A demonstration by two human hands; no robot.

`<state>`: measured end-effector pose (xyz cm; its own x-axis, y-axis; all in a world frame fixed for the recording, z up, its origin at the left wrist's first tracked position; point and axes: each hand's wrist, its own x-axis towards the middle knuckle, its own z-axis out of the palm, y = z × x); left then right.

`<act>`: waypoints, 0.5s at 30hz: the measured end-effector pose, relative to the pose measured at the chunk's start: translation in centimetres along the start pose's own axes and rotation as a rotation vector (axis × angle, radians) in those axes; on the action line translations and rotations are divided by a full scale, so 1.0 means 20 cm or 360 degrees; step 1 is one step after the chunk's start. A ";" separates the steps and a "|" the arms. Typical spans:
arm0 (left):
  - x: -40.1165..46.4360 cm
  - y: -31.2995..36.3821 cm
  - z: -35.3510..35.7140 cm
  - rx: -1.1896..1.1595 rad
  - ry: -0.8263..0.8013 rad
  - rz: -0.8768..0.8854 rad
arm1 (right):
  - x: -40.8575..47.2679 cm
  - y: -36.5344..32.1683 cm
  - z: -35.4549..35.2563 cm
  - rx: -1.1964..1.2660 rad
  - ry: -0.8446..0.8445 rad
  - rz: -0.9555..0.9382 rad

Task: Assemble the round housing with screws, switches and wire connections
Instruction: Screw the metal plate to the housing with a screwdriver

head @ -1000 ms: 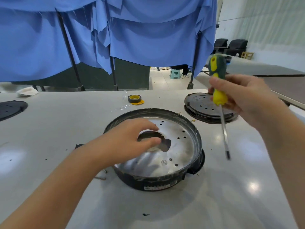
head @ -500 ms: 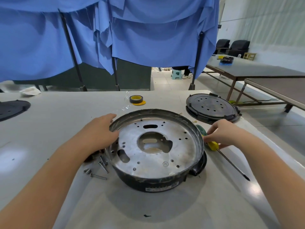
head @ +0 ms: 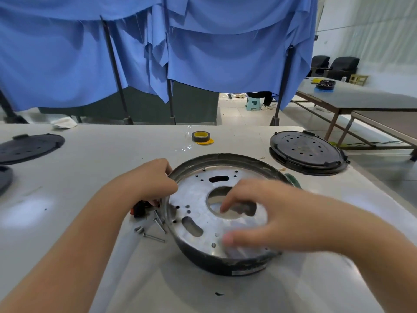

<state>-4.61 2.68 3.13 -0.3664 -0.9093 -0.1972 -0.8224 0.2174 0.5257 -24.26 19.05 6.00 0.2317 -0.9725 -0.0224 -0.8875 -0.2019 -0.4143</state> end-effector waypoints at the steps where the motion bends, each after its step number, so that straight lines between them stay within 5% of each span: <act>1: -0.01 0.00 -0.01 0.0008 -0.0038 -0.0012 | 0.00 -0.04 0.04 -0.0082 -0.0071 -0.0037; 10: -0.06 -0.06 -0.07 -0.0024 -0.0164 -0.0023 | 0.01 -0.13 0.28 -0.0535 0.0172 -0.0379; 15: -0.14 -0.17 -0.08 -0.0033 0.0025 0.0065 | -0.02 -0.12 0.29 -0.0539 0.0196 -0.0398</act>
<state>-0.09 3.81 3.27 -0.3925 -0.9054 -0.1619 -0.7976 0.2473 0.5502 -20.01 20.56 1.73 0.4248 -0.8914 0.1576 -0.8955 -0.4393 -0.0709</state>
